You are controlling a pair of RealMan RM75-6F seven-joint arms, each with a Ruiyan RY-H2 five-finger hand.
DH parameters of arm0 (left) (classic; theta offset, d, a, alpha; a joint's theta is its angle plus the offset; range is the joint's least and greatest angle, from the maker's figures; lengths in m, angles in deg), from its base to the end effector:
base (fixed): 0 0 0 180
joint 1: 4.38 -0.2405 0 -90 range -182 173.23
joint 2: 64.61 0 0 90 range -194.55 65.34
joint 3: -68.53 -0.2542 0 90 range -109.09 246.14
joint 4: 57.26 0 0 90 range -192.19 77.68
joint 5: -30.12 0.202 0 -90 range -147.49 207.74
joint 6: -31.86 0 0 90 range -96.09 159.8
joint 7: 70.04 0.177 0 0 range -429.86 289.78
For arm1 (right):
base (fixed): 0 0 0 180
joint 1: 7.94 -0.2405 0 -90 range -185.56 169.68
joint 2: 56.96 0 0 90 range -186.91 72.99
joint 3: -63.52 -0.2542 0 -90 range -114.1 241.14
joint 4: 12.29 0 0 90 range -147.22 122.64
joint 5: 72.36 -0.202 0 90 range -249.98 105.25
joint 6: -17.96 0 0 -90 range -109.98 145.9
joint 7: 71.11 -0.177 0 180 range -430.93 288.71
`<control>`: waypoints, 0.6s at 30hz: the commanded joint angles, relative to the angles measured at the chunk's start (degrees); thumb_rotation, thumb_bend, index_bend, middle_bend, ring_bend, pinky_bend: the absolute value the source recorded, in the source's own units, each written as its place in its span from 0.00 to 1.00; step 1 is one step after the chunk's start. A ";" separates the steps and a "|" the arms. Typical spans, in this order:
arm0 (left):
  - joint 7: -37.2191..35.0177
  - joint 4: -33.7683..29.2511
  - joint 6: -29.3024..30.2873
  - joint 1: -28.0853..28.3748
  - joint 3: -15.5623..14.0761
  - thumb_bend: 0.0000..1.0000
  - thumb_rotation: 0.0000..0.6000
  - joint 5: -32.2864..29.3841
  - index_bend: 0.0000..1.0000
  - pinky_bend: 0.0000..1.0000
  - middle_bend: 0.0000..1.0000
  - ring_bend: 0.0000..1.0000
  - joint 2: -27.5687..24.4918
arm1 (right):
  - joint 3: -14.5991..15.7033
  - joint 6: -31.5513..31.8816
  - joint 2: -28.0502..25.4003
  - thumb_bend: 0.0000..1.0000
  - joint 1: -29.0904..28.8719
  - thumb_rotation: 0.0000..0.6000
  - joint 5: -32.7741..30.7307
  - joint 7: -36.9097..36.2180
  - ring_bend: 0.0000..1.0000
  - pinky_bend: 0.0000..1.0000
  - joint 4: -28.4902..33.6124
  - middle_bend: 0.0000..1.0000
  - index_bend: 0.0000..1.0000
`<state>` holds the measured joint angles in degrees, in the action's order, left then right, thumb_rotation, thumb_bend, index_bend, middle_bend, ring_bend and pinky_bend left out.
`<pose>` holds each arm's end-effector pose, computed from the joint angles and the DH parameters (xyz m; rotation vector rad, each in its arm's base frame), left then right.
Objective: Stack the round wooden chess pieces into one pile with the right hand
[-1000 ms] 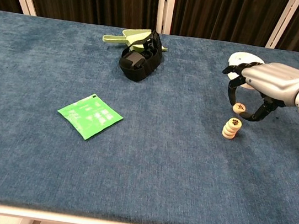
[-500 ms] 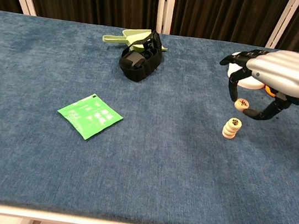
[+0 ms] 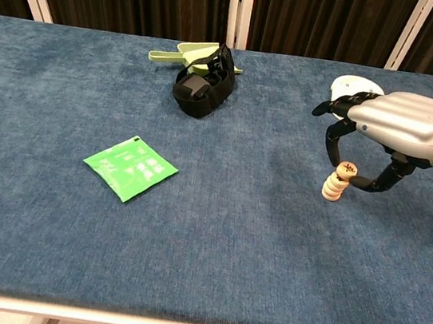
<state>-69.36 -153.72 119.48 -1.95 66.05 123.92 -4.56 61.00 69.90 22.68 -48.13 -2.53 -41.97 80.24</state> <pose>-0.2893 0.1798 0.1643 -1.5045 -0.9070 -0.9057 -0.1657 -0.3291 -0.0095 2.1091 -0.7122 0.6876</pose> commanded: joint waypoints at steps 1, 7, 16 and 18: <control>-0.03 0.03 0.00 -0.01 -0.02 0.06 1.00 0.03 0.00 0.00 0.00 0.00 0.00 | 0.06 -0.08 0.12 0.29 -0.08 1.00 -0.04 0.00 0.00 0.00 -0.03 0.07 0.56; 0.11 -0.03 -0.22 0.08 -0.07 0.06 1.00 0.07 0.00 0.00 0.00 0.00 0.03 | 0.28 -0.08 0.05 0.29 -0.09 1.00 -0.32 0.23 0.00 0.00 0.11 0.07 0.56; -0.02 -0.05 0.03 -0.03 -0.05 0.06 1.00 0.10 0.00 0.00 0.00 0.00 -0.03 | 0.21 -0.01 -0.05 0.29 -0.27 1.00 -0.32 0.06 0.00 0.00 0.35 0.07 0.51; -0.09 -0.06 0.09 -0.06 -0.06 0.06 1.00 0.16 0.00 0.00 0.00 0.00 -0.06 | 0.24 -0.07 -0.07 0.29 -0.31 1.00 -0.34 0.02 0.00 0.00 0.42 0.07 0.49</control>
<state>-69.45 -153.77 119.58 -2.01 65.99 124.08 -4.62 61.24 69.83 22.61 -48.43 -2.87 -41.94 80.65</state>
